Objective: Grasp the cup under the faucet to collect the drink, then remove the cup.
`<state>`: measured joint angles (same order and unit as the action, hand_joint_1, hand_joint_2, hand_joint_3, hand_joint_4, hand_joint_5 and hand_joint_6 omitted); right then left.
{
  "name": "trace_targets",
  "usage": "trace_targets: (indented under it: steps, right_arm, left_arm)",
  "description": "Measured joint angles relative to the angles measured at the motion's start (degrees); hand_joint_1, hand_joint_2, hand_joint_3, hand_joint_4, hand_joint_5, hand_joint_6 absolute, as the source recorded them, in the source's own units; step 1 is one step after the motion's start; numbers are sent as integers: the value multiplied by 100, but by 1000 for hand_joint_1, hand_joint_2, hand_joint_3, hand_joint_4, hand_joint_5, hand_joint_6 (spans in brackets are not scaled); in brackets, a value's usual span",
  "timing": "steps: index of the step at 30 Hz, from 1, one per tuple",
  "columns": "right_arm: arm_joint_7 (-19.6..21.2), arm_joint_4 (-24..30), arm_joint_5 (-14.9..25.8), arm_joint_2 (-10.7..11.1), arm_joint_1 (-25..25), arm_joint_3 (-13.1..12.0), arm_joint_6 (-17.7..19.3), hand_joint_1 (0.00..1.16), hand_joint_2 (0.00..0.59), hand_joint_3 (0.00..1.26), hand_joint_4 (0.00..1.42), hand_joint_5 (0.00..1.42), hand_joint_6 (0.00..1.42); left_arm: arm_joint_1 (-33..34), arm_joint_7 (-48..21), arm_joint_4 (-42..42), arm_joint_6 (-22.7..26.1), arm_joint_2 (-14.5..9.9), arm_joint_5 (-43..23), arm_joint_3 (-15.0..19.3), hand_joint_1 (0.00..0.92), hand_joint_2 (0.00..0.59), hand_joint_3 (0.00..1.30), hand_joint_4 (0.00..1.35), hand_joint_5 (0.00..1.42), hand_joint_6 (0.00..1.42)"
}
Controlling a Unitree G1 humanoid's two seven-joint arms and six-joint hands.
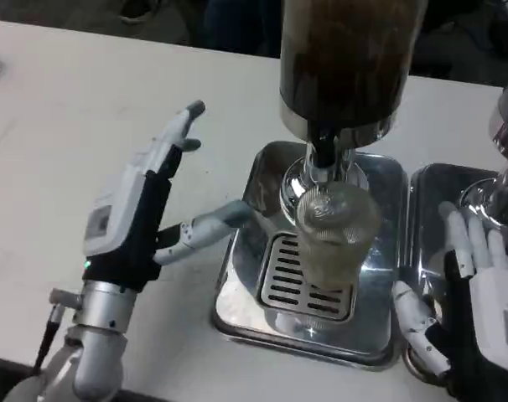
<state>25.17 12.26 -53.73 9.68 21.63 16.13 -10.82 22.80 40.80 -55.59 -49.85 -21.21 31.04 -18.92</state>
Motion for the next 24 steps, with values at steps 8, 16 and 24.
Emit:
trace_targets:
  steps: [8, 16, 24]
  right_arm:
    - [-12, -128, 497, 154, -72, -68, 500, 113, 413, 0, 0, 0, 65]
    - [-68, -137, 693, 268, -80, -191, 719, 174, 399, 0, 0, 0, 50]
    - [-71, -137, 709, 265, -57, -205, 810, 183, 400, 0, 0, 0, 48]
  left_arm:
    - [-662, -1891, 1713, -453, -366, -1544, 653, 0, 29, 4, 0, 139, 51]
    - [-754, -4724, 3342, -124, -466, -3347, 574, 0, 42, 0, 0, 0, 0]
    - [-588, -6075, 3559, 339, -28, -3753, 452, 0, 48, 0, 0, 0, 0]
